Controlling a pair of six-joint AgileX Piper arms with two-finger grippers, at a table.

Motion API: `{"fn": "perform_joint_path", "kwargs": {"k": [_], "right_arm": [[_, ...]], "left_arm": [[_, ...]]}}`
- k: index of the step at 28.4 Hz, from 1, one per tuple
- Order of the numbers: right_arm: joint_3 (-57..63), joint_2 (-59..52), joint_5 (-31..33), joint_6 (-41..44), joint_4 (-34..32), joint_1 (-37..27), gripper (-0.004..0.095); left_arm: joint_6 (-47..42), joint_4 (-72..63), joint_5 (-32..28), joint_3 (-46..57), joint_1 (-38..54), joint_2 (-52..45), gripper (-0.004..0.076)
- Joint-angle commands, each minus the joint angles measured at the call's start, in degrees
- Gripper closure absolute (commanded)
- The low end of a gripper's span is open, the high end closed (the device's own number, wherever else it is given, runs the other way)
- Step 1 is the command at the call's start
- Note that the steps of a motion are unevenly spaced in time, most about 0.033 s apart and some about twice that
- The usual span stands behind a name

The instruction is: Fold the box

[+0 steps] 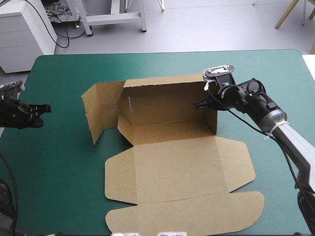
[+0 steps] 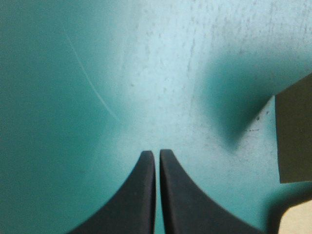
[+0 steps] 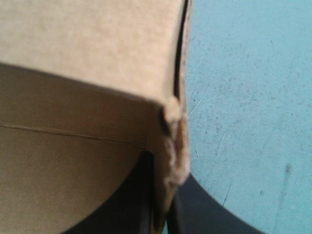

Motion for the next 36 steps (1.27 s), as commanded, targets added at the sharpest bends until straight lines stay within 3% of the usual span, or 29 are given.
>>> {"fn": "perform_joint_path", "kwargs": {"k": [1, 5, 10, 19, 28, 36], "right_arm": [[-3.6, -2.1, 2.4, -0.3, -0.4, -0.5, 0.0927], [-11.3, -2.1, 10.7, -1.9, 3.9, -3.1, 0.0927], [-15.6, -2.1, 26.4, -4.3, 9.2, -6.0, 0.0927], [-8.1, -2.2, 26.9, -7.7, 20.7, -6.0, 0.0927], [-6.5, -1.0, 26.8, -5.3, 12.8, -6.0, 0.0927], [-9.8, 4.1, 25.8, -5.3, 11.6, -6.0, 0.0927]], "left_arm": [[0.5, -9.3, -2.9, 3.6, 3.7, -2.6, 0.0714], [0.6, -9.6, -5.2, 6.1, 4.6, -2.6, 0.0723], [0.6, -10.7, -6.6, 6.4, 4.6, -2.6, 0.0734], [0.5, -12.1, -7.0, 6.4, 4.6, -2.6, 0.0734], [0.3, -14.4, -5.6, 6.4, 4.6, -2.7, 0.0734], [0.7, -16.2, -5.2, 6.4, 4.6, -3.4, 0.0734]]}}
